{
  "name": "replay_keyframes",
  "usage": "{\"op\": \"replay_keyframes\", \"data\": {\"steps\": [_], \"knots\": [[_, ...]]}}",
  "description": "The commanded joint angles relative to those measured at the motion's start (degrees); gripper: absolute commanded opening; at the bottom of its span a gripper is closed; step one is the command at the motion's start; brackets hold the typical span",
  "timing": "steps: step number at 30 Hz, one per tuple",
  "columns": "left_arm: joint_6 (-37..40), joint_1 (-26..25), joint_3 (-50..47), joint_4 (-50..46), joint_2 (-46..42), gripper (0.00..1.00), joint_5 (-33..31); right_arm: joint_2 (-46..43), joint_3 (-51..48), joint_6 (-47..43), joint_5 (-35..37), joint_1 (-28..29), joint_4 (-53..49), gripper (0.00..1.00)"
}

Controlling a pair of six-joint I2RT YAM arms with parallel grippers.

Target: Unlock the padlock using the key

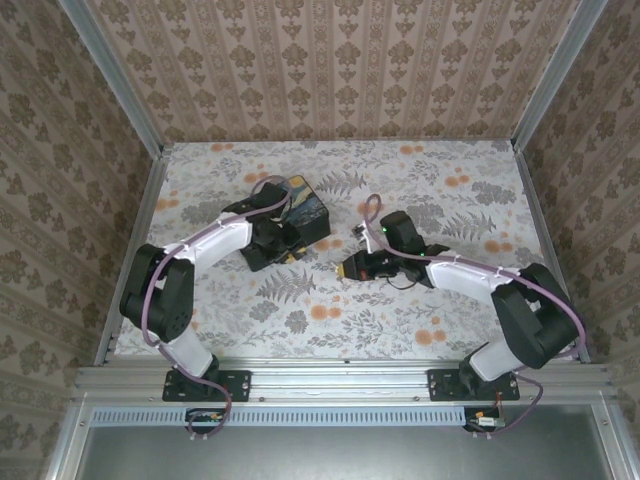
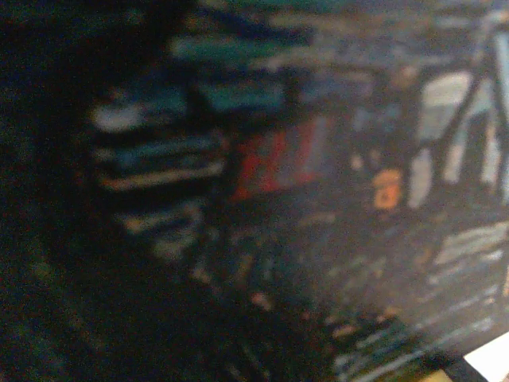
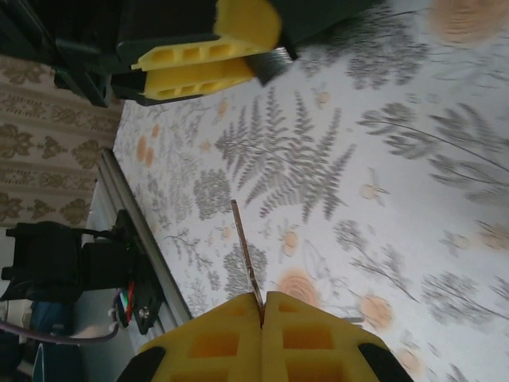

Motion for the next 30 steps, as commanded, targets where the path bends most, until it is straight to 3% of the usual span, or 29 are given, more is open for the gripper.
{"op": "replay_keyframes", "data": {"steps": [1,9,12,14,18,25,30], "knots": [[0.2,1.6,2.8,1.0,-3.5,0.18,11.9,2.3,3.9,-0.5,-1.9,2.6,3.2,0.00],[-3.5,5.2,3.2,2.4,-5.3,0.17,20.8,5.3,4.7,-0.6,-1.1,2.4,7.0,0.00],[-1.9,6.2,4.0,-0.1,-5.6,0.17,20.5,6.0,5.1,-0.8,-0.9,1.0,6.9,0.00],[1.9,6.1,6.5,-3.8,-4.9,0.23,18.7,5.7,4.4,-0.5,-0.6,-1.0,7.0,0.00],[7.2,1.8,11.3,-9.0,-3.2,0.41,9.0,2.9,2.9,-1.5,1.3,-6.3,2.0,0.00],[1.6,-8.5,9.9,-5.2,2.0,0.71,-10.1,-1.1,4.1,-4.4,5.6,-16.1,-10.3,0.00],[-2.1,-14.8,12.7,-5.2,10.3,0.75,-24.1,-3.0,4.3,-3.6,8.3,-18.6,-12.8,0.00]]}}
